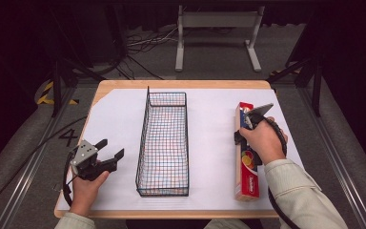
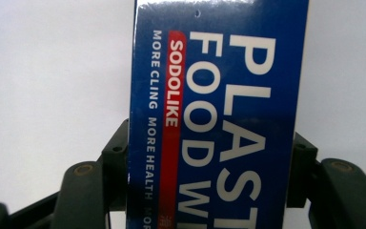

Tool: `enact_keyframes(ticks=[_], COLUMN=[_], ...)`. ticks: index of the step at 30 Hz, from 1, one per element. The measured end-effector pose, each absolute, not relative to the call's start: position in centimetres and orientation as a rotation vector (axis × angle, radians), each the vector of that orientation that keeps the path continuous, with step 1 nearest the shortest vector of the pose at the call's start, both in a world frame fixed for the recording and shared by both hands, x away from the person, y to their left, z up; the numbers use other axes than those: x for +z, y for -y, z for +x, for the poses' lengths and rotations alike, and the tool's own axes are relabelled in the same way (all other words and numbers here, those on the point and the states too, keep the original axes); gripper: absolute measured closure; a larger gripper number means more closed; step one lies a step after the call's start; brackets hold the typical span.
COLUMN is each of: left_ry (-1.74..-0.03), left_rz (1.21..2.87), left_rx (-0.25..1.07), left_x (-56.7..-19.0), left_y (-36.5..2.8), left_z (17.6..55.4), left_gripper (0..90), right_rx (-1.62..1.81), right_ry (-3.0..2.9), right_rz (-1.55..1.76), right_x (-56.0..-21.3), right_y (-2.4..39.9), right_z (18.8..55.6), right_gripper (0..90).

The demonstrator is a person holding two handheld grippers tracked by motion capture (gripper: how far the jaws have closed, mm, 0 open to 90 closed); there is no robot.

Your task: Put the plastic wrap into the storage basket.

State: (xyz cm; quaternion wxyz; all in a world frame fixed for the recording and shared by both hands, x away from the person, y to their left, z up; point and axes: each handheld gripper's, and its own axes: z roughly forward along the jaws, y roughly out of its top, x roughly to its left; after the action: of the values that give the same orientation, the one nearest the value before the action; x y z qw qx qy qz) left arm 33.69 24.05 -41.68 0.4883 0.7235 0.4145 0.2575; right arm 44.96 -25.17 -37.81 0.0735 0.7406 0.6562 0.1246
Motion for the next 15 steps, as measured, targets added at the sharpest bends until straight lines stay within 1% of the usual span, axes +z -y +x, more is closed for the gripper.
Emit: enact_keyframes(ticks=[10,15], left_ry=[-1.033,-1.038], left_rz=[1.754,1.755], left_rx=[0.638,0.640], left_x=[-41.9,-42.0], left_y=[-24.9,-25.1], left_z=[33.2,33.2], left_gripper=[26.3,26.3], right_rx=[0.429,0.450], right_ry=[-1.993,-2.008], right_rz=[2.190,2.179], right_x=[-34.8,-34.0], right_y=[23.2,22.3], right_z=[45.5,45.8], right_gripper=[39.4,39.4])
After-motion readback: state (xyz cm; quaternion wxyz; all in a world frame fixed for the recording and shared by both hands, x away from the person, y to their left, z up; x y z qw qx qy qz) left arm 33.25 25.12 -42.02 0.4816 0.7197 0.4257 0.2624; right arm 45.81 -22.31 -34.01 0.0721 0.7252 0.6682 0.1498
